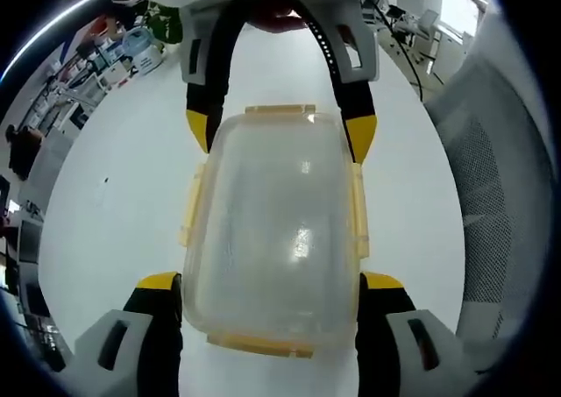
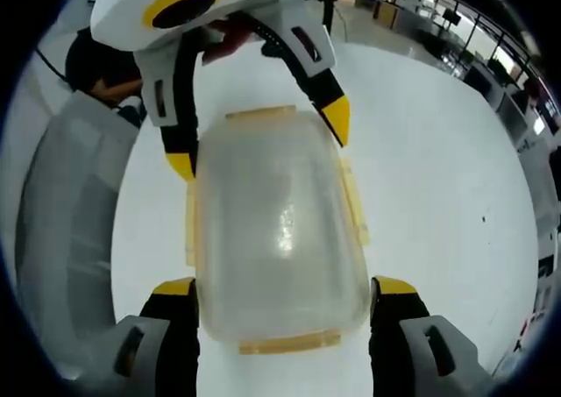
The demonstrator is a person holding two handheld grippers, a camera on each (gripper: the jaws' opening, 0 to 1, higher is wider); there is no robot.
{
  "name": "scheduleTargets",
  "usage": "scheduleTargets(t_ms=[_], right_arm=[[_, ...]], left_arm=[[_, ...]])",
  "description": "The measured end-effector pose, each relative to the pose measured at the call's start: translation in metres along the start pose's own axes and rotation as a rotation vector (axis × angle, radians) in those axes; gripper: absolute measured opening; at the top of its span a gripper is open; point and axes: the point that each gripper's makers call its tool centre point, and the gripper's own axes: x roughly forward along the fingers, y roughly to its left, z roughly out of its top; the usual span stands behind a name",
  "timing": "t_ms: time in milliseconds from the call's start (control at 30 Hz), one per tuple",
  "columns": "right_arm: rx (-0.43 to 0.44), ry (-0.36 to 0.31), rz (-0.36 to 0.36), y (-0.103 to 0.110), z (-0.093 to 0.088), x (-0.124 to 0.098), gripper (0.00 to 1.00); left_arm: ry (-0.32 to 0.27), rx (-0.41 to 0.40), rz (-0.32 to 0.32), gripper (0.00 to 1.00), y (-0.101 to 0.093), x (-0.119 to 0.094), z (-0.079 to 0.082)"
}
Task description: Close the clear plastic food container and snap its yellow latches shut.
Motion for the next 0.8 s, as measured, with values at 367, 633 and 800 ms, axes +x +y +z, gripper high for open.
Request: scheduleTargets(t_ms=[367, 633, 800], right_arm=[[-0.004, -0.015, -0.058, -0.001, -0.008, -0.005, 0.94], [0.007, -0.025, -0.068, 0.004, -0.009, -0.011, 0.94], [0.021, -0.043, -0.088, 0.008, -0.008, -0.016, 0.94]], left_arm=[[0.0, -0.002, 0.043, 0.92, 0.002, -0.003, -0.005], [-0.006, -0.011, 0.049, 0.92, -0.003, -0.006, -0.004], [-0.013, -0.022, 0.059, 0.92, -0.007, -0.01, -0.002]])
